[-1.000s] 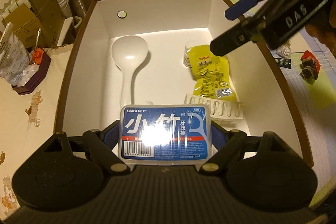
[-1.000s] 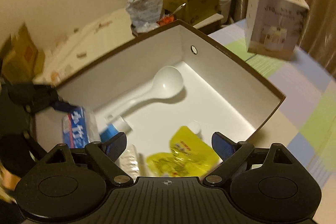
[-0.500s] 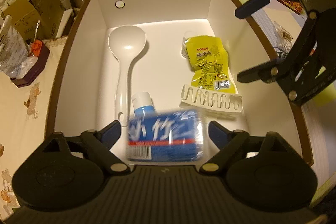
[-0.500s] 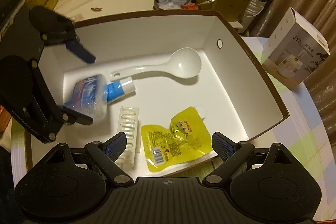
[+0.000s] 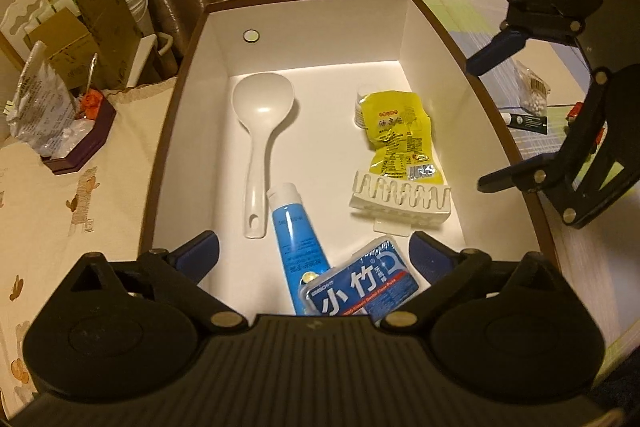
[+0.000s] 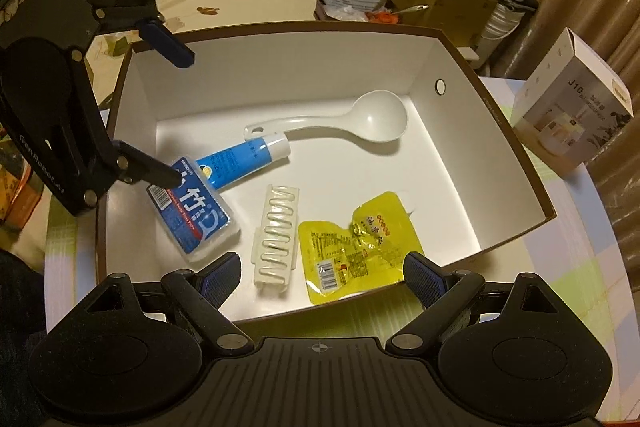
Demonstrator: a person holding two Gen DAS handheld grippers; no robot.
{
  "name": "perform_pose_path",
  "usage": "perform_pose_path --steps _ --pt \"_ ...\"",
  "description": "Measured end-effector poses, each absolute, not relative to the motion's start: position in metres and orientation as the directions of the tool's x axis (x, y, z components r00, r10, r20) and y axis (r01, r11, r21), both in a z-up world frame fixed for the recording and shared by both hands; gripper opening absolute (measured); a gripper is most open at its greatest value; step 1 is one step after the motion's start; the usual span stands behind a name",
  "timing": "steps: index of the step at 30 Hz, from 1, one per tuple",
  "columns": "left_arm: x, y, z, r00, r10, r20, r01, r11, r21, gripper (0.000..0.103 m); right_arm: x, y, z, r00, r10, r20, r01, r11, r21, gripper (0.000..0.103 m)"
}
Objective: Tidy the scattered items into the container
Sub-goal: 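Withdraw both tools from the box toward the hair tie and red packet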
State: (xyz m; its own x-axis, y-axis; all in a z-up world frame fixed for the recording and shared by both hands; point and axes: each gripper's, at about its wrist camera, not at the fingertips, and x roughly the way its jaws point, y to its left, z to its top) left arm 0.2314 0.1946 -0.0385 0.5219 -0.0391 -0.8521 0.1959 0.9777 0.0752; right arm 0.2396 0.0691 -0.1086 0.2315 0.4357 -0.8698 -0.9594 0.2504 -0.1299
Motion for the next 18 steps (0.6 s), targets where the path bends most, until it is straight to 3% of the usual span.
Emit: perform_pose_path --steps 18 --pt "0.188 0.190 -0.013 0.570 -0.004 -0.822 0.145 0.985 0.095 0.100 0.202 0.047 -0.088 0.252 0.480 -0.840 -0.957 0.254 -0.142 0.093"
